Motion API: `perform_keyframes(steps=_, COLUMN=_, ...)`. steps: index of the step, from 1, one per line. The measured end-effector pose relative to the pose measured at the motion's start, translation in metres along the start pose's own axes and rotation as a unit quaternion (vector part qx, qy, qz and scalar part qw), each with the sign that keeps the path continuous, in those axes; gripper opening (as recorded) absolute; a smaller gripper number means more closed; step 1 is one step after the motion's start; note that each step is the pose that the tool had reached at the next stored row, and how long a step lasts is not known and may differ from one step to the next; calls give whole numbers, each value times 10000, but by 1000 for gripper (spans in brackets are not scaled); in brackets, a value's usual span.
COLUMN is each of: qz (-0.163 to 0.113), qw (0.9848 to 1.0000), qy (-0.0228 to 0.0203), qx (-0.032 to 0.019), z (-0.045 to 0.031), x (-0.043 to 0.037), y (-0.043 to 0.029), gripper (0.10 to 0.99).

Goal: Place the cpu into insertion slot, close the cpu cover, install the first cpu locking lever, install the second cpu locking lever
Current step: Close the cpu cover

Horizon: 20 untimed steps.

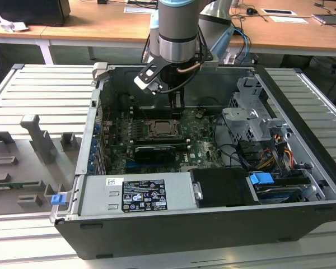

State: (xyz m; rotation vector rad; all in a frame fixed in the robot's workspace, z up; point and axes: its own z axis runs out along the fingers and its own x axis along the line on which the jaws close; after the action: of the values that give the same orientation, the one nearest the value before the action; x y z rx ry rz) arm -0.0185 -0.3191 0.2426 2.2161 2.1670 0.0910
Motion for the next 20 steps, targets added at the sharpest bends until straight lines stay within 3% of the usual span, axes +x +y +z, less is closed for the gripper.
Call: perform_keyframes(steps=20, qz=0, qw=10000, qy=0, qx=0, z=-20, x=-6, y=-305, gripper=106)
